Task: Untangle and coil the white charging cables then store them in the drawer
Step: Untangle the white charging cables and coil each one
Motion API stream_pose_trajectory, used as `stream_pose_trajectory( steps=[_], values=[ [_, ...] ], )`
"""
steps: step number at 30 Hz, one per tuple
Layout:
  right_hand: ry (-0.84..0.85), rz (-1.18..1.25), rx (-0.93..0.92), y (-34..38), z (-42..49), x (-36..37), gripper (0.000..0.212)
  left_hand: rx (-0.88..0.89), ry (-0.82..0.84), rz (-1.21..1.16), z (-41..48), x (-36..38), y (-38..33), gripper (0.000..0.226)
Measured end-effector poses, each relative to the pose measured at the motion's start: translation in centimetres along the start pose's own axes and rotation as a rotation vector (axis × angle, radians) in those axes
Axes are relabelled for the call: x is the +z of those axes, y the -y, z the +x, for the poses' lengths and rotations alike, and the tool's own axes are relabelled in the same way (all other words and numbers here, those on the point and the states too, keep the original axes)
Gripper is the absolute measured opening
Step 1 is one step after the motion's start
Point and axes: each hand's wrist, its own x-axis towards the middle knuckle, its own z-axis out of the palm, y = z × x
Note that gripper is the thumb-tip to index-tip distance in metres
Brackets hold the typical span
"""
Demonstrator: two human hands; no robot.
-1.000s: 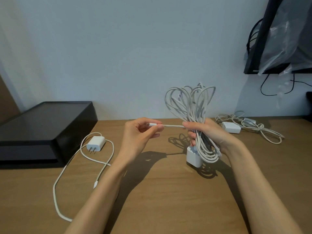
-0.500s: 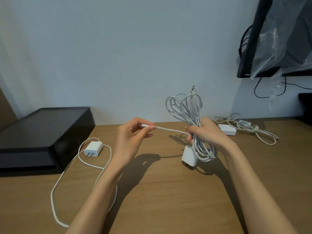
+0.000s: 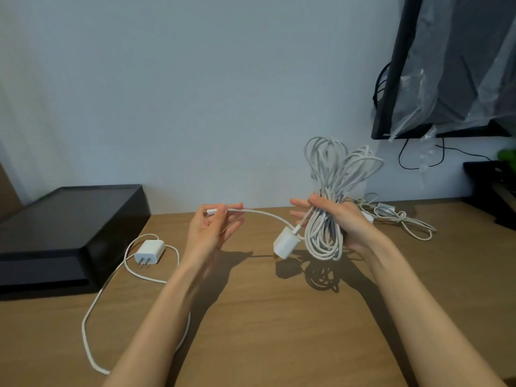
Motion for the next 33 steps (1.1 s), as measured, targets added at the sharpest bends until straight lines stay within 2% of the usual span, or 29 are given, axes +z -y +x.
stream_pose_trajectory(
  steps=[6, 10, 16, 20, 25, 27, 30, 33],
  values=[
    [-0.049, 0.141, -0.038, 0.8, -0.6, -0.1, 0.026, -0.003, -0.068, -0.005, 0.3, -0.4, 0.5, 0.009],
    [-0.057, 0.464, 0.006, 1.4, -0.9, 0.3, 0.026, 0.013, -0.038, 0.142, 0.3, -0.5, 1.1, 0.009],
    [-0.089, 0.726, 0.072, 1.7, -1.1, 1.6, 0.016, -0.034, 0.107, 0.435, -0.7, -0.1, 2.0, 0.006],
    [-0.175, 0.8, 0.048, 2.1, -0.2, 1.9, 0.022, -0.087, 0.237, 0.624, -1.1, -0.2, 2.2, 0.01],
    [-0.298, 0.937, -0.018, 3.0, 0.8, 2.0, 0.032, -0.021, 0.297, 0.788, -1.9, 0.8, 2.5, 0.017],
    [-0.337, 0.953, -0.008, 3.0, 1.4, 2.1, 0.036, 0.006, 0.389, 0.863, -2.0, 0.9, 2.4, 0.019],
    [-0.337, 0.896, -0.02, 2.7, 2.4, 1.9, 0.038, -0.003, 0.522, 0.809, -1.8, 0.5, 1.5, 0.019],
    [-0.321, 0.77, -0.022, 2.6, 2.3, 0.9, 0.035, -0.005, 0.434, 0.552, -1.2, -0.3, -0.3, 0.021]
  ],
)
